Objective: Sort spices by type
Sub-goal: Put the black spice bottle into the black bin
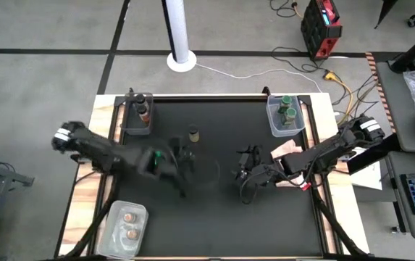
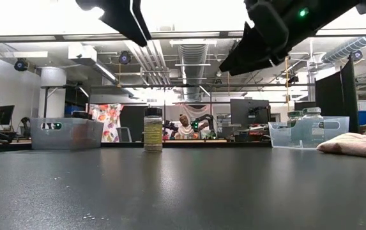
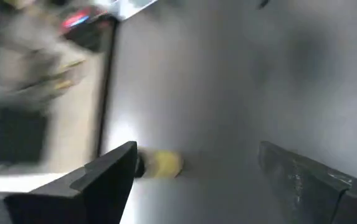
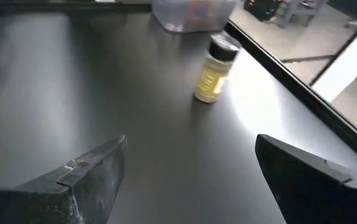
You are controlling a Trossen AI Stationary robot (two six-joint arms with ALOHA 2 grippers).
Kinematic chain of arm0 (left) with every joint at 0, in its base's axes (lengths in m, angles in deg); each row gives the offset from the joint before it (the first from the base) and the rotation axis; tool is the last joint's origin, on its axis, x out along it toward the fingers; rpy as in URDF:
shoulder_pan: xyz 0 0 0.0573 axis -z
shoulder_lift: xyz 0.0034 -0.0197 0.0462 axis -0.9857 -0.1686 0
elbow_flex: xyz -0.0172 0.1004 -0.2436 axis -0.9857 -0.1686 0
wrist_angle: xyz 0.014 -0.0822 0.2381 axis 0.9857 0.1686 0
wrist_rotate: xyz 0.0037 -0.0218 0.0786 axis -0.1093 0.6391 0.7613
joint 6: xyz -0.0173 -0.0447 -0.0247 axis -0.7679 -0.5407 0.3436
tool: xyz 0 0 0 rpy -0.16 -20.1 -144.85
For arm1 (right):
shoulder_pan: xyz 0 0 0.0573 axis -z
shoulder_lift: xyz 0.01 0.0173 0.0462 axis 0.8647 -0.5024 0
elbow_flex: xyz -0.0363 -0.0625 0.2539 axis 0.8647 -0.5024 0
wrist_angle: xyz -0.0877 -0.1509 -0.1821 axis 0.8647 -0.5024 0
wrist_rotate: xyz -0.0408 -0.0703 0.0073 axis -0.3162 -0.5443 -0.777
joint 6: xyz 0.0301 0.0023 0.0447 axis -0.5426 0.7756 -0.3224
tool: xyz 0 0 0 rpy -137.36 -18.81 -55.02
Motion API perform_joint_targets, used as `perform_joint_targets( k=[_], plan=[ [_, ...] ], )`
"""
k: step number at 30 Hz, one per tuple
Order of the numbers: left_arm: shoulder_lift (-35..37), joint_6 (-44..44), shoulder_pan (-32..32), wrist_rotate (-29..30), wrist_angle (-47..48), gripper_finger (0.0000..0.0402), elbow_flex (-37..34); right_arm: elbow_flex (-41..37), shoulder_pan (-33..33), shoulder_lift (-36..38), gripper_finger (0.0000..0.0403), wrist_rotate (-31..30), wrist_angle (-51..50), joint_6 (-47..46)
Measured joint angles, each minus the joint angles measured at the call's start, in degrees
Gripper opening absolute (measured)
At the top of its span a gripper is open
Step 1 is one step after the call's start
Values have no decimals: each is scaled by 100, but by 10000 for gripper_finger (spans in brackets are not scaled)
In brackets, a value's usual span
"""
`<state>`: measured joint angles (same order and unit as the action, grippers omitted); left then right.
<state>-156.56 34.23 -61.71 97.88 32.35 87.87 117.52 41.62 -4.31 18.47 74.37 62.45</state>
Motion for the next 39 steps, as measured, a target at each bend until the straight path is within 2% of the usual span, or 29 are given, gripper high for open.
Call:
perform_joint_targets(
  k=[3, 6, 11, 15, 27, 35, 39],
  plan=[
    [748, 761, -714, -1143, -1454, 311, -933, -104, 124, 62, 350, 0, -89, -3],
    [1306, 1190, -1467, -1709, -2720, 307, -1792, -173, 280, 120, 352, 12, -102, -1],
    [1606, 1312, -2675, -2652, -3702, 306, -2629, -219, 552, 171, 353, 20, -128, 10],
    [1450, 1308, -3251, -3567, -4273, 306, -2923, -226, 727, 202, 354, 53, -221, 22],
    [446, 1490, -3829, -3650, -4649, 306, -2955, -307, 976, 165, 354, 231, -362, 1],
    [338, 1480, -3830, -3669, -4796, 306, -2955, -397, 975, 165, 354, 235, -358, -155],
    [342, 1549, -3836, -4011, -4792, 313, -2955, -448, 975, 165, 354, 234, -367, -244]
  ],
)
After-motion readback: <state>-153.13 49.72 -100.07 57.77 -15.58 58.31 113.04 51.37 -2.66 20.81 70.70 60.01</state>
